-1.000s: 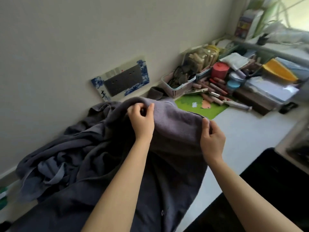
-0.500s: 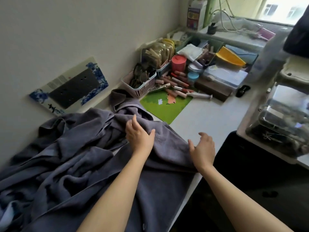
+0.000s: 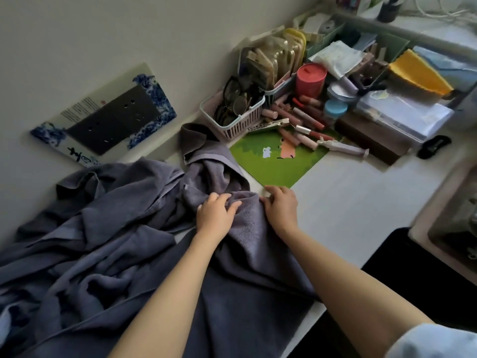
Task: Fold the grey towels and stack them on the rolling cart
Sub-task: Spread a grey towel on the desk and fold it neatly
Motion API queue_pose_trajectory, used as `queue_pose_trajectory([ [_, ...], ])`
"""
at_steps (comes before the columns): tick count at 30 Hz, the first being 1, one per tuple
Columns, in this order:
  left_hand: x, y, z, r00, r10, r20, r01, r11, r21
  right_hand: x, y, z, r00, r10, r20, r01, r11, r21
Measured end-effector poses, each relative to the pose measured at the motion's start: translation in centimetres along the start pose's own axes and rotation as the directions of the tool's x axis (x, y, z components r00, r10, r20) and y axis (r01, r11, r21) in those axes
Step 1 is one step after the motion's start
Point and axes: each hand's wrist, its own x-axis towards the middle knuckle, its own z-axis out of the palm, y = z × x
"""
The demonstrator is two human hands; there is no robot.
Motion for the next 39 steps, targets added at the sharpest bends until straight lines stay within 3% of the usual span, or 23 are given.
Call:
queue_pose_trajectory([
  [3,0.2,-0.1,-0.7,0.994,-0.11,-0.017,0.102,0.965,-0.243,0.0,0.1,-0.5,1.0,0.008,-0.025,-0.007,0.999,0.052],
  [7,1.1,1.3,-3.6,0.983,-0.104,0.149,0.151,0.924,-0.351,0.2,0.4,-5.3,0.964,0.245,-0.106,-0.201,0.927,0.317],
  [12,4.4,7.5,-6.3,0.959,0.13,0.251,-0.084,0.979,-0.187,1.8,3.7,-15.4,0.867,0.384,-0.316,-0.232,0.874,0.427],
  [18,7.3,18.1,-4.7,0.971,0.227,0.073,-0.205,0.951,-0.234,2.2,7.8,-23.7,0.759,0.391,-0.521,-0.209,0.903,0.375],
  [20,7.3,20.5,-3.2,0.94,0.321,0.112,-0.319,0.947,-0.036,1.8,8.7,-24.6,0.75,0.348,-0.562,-0.21,0.932,0.297],
  [23,6.8,22.8,0.0,0.888,0.355,0.292,-0.44,0.84,0.317,1.8,9.6,-23.3,0.872,0.286,-0.398,-0.256,0.958,0.128],
  [25,6.9,23.0,1.8,0.897,0.315,0.309,-0.421,0.822,0.383,2.2,9.8,-21.8,0.901,0.286,-0.326,-0.281,0.958,0.063],
  [28,7.5,22.1,3.0,0.894,0.325,0.308,-0.435,0.793,0.426,3.1,10.2,-20.3,0.923,0.247,-0.294,-0.321,0.918,-0.234],
  [30,8.0,21.2,3.4,0.877,0.386,0.287,-0.469,0.818,0.333,3.6,10.4,-19.8,0.946,0.214,-0.244,-0.282,0.914,-0.29],
  [34,9.0,20.2,4.2,0.884,0.418,0.208,-0.403,0.908,-0.111,4.8,10.9,-18.4,0.965,0.197,-0.174,-0.238,0.937,-0.256],
  [37,9.5,20.0,5.2,0.868,0.386,0.313,-0.382,0.921,-0.075,5.2,11.6,-17.5,0.954,0.234,-0.186,-0.264,0.951,-0.161],
  [39,9.8,19.8,6.0,0.888,0.343,0.305,-0.33,0.939,-0.094,5.2,12.0,-17.1,0.946,0.253,-0.204,-0.275,0.957,-0.089],
])
